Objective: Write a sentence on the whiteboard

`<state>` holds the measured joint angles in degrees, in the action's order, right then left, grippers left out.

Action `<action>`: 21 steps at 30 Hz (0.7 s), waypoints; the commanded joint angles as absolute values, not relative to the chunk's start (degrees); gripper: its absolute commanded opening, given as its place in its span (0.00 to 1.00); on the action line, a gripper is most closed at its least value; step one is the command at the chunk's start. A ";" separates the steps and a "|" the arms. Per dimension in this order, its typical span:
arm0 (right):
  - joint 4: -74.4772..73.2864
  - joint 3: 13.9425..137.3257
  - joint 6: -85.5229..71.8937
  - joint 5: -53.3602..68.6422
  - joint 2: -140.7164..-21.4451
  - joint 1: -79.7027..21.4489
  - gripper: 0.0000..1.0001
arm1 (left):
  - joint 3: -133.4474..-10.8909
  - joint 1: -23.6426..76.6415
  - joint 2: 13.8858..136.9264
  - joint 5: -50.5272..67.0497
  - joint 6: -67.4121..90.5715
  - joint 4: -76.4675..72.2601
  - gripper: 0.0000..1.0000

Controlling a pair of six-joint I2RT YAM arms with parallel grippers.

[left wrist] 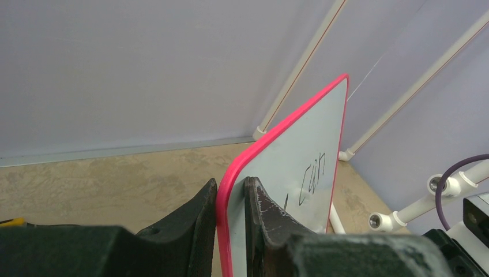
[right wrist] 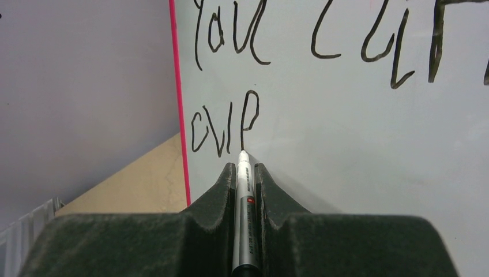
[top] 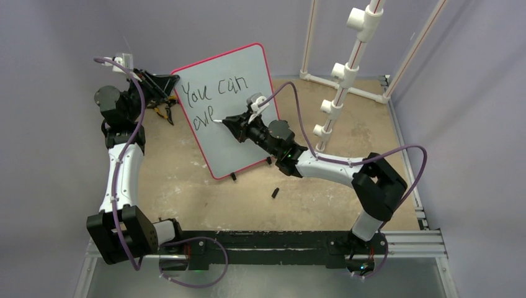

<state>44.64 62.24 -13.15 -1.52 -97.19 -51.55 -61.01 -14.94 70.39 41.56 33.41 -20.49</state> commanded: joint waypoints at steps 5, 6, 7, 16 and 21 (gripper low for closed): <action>44.46 59.87 -12.84 -7.00 -93.63 -51.15 0.00 | -60.45 -15.12 70.01 42.36 33.71 -21.36 0.18; 44.60 59.92 -12.79 -7.70 -93.42 -51.15 0.00 | -60.38 -15.12 69.97 42.36 33.71 -21.36 0.18; 44.58 60.00 -12.69 -8.03 -93.12 -51.15 0.00 | -60.39 -15.12 69.96 42.36 33.68 -21.36 0.18; 46.29 59.66 -10.95 -5.52 -89.73 -51.15 0.00 | -60.23 -15.12 69.83 42.30 33.61 -21.62 0.18; 45.58 57.13 -9.94 -1.25 -84.74 -51.15 0.00 | -60.17 -15.19 70.09 42.36 33.63 -21.54 0.18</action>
